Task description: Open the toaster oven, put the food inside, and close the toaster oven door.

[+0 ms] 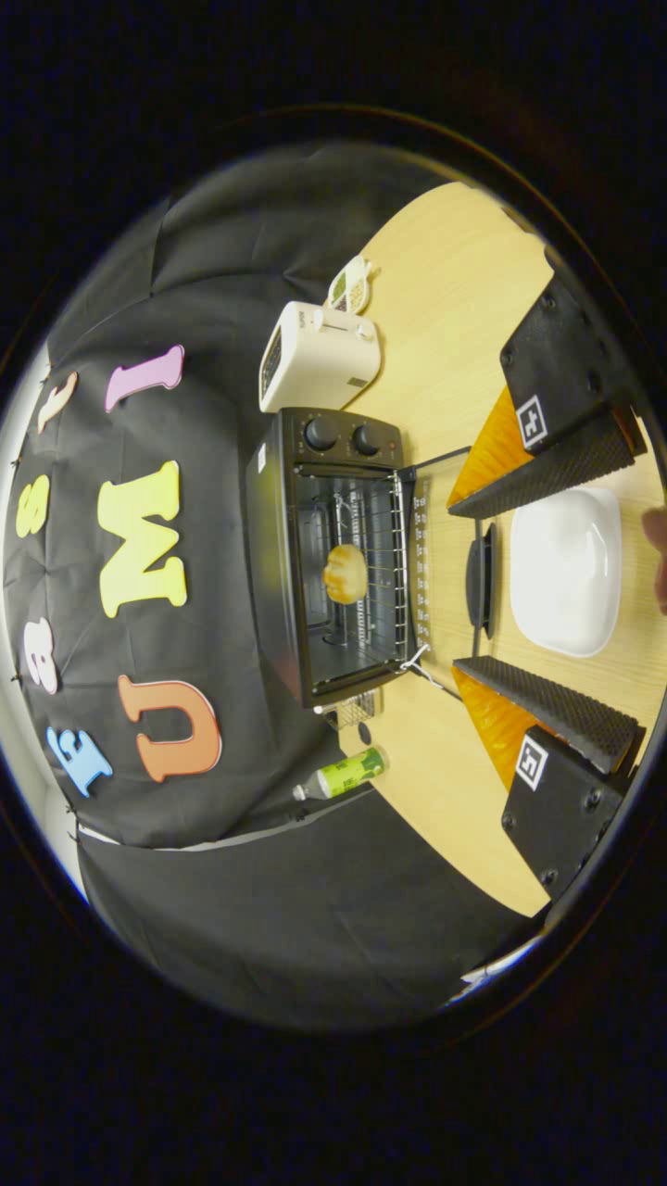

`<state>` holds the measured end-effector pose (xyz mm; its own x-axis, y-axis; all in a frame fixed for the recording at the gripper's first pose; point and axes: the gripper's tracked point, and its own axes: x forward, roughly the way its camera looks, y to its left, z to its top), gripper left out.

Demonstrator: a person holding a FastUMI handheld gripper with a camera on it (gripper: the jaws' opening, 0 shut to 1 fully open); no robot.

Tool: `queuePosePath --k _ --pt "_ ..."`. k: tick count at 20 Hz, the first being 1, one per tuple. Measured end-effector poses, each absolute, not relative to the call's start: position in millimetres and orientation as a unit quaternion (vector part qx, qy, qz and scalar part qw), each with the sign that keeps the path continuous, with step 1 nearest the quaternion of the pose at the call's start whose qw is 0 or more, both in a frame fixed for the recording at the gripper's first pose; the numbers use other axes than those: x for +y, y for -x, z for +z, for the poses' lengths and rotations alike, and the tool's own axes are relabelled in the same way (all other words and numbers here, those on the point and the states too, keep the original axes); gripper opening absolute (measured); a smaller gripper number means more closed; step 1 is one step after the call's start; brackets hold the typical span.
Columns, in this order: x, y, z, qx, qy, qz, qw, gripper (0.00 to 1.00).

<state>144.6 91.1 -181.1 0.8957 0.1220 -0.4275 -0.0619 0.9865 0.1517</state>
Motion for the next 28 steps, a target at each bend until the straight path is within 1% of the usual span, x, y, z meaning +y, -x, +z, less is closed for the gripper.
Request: queuePosePath --k 6,13,28 --pt "103 -140 -226 0.256 -0.057 0.050 0.964 0.97" --pt "103 -158 -262 0.283 -0.052 0.041 0.957 0.97" --pt "101 -197 -295 0.307 -0.043 0.015 0.951 0.97"
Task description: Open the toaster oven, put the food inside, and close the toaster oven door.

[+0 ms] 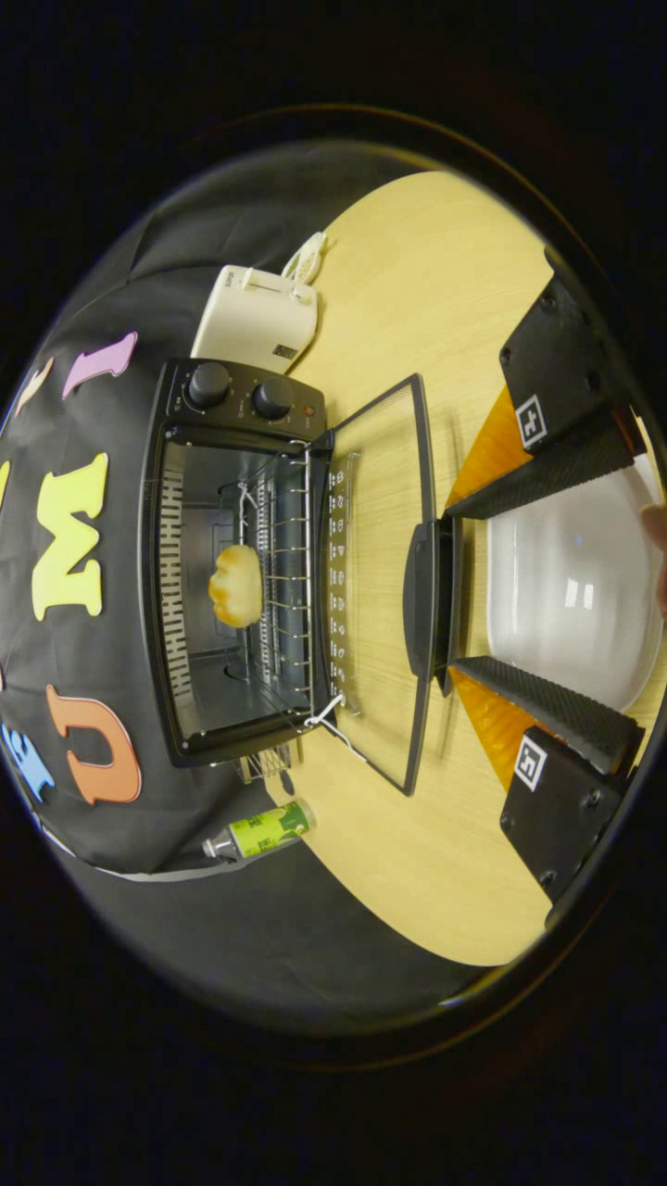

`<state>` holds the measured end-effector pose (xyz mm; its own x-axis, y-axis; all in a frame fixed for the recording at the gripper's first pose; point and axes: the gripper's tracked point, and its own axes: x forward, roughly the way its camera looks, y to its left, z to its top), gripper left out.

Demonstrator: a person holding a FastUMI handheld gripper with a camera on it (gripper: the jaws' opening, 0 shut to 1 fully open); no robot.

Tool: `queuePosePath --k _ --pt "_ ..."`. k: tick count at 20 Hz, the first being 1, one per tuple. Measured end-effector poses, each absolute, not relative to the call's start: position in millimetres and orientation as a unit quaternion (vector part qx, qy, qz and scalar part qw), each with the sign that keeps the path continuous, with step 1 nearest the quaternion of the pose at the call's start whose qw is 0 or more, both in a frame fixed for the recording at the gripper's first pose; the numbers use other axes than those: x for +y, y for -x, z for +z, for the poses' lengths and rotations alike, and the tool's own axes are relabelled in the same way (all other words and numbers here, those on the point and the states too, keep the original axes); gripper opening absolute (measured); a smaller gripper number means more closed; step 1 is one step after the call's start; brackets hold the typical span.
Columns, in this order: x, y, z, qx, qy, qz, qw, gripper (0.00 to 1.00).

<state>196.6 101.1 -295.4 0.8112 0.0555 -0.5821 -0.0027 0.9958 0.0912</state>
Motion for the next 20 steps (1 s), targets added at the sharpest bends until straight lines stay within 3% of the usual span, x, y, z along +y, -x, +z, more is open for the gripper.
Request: queuePosePath --k 11,20 --pt "102 -204 -284 0.320 -0.070 0.008 0.945 0.97" --pt "101 -210 -242 0.271 -0.063 -0.003 0.961 0.97"
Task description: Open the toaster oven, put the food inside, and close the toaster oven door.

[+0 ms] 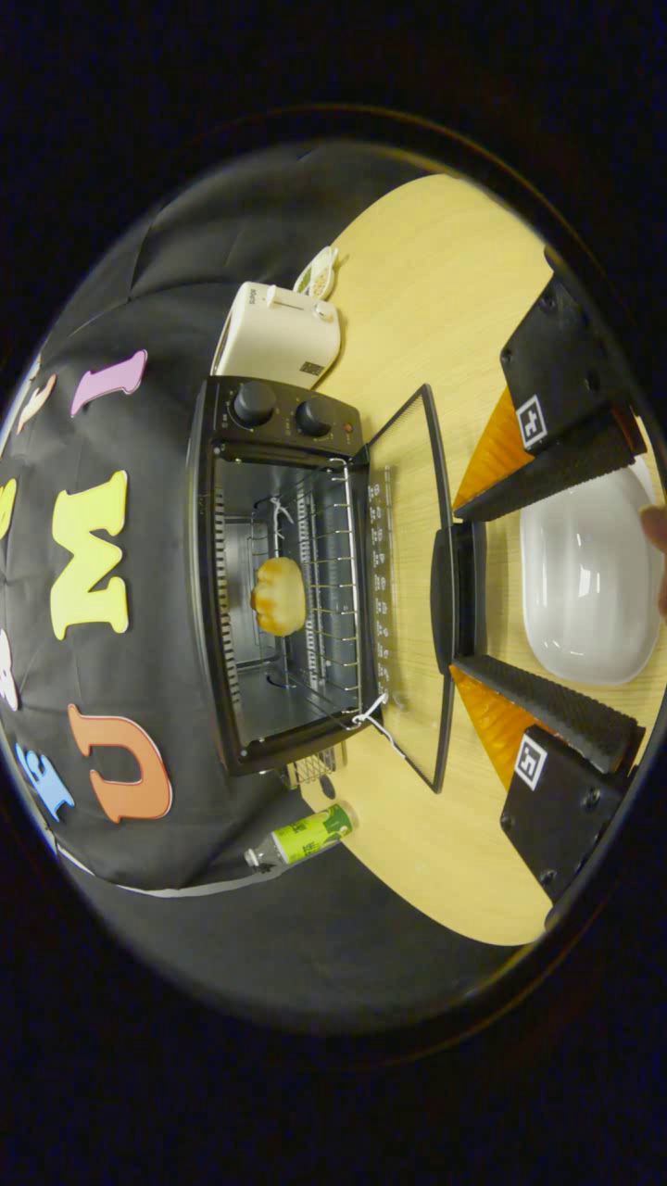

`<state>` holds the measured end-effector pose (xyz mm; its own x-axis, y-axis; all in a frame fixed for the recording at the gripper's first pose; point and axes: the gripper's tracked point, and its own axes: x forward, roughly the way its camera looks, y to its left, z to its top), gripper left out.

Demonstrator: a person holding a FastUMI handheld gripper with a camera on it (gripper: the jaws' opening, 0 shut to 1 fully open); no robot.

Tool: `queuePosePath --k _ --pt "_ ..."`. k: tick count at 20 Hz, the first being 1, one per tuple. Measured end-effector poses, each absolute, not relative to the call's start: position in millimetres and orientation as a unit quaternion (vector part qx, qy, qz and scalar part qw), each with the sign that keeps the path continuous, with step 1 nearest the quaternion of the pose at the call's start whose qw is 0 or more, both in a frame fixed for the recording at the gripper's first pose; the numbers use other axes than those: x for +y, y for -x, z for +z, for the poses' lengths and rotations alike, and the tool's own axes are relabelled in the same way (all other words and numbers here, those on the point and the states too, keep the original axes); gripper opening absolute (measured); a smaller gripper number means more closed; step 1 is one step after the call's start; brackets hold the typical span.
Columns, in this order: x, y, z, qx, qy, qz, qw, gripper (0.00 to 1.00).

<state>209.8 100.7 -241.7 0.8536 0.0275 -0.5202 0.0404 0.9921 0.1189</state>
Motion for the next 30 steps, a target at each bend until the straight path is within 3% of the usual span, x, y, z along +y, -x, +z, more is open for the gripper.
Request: queuePosePath --k 4,20,30 --pt "99 -228 -194 0.201 -0.035 0.002 0.979 0.96" --pt "97 -297 -136 0.129 -0.044 -0.001 0.991 0.97" --pt "86 -271 -83 0.083 -0.039 -0.005 0.996 0.97"
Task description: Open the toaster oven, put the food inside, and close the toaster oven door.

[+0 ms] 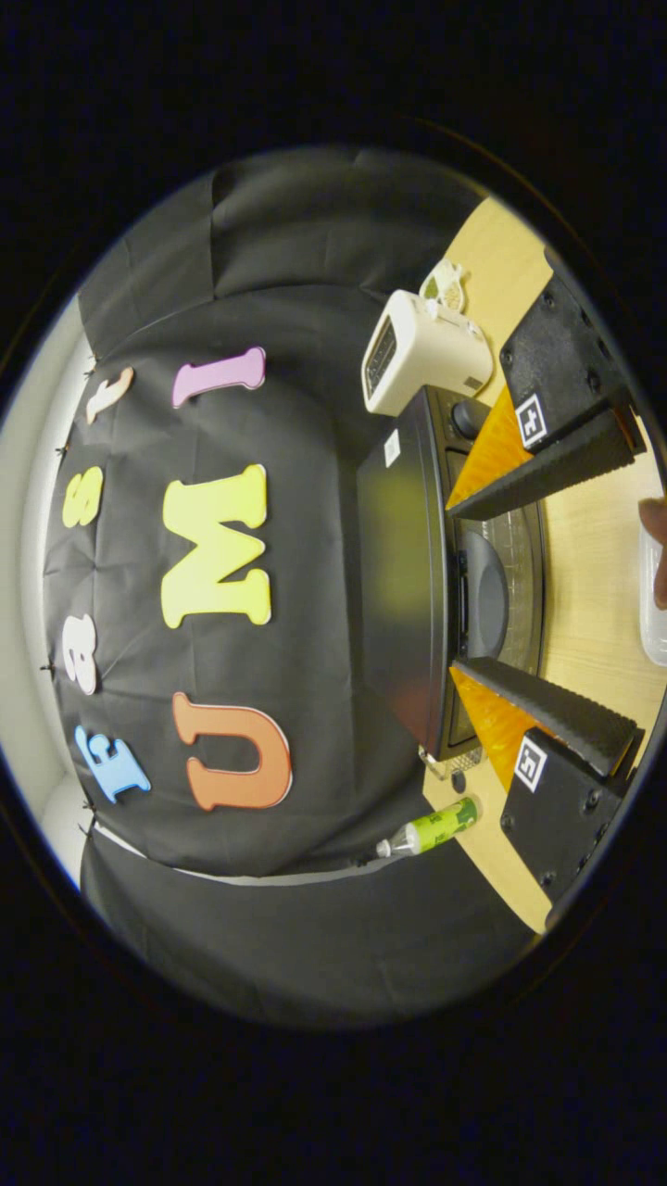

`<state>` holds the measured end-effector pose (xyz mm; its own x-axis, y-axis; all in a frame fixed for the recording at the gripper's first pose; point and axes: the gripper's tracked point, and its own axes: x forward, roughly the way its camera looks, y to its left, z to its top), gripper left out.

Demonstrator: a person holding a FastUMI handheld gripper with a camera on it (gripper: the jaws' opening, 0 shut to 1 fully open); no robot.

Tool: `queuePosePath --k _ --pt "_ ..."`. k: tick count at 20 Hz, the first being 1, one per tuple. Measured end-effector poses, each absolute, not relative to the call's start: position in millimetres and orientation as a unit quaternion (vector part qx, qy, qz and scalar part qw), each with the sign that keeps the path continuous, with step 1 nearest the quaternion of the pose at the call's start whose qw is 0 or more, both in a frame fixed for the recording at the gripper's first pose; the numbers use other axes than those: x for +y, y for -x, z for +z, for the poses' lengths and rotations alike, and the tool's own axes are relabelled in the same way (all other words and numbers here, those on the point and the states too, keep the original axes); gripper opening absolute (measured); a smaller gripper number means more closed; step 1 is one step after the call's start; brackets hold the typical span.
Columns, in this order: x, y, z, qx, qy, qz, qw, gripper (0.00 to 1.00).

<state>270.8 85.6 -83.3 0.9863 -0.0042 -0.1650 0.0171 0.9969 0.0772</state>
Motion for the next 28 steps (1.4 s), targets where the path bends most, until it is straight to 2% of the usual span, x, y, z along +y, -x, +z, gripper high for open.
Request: queuePosePath --k 7,15,22,28 --pt "80 -205 -21 0.045 -0.029 0.007 0.999 0.98" --pt "60 -88 18 0.010 -0.014 -0.005 1.000 1.00" --pt "73 -10 5 -0.010 -0.014 0.008 1.000 1.00" --pt "90 4 -23 -0.012 -0.004 0.007 1.000 1.00"
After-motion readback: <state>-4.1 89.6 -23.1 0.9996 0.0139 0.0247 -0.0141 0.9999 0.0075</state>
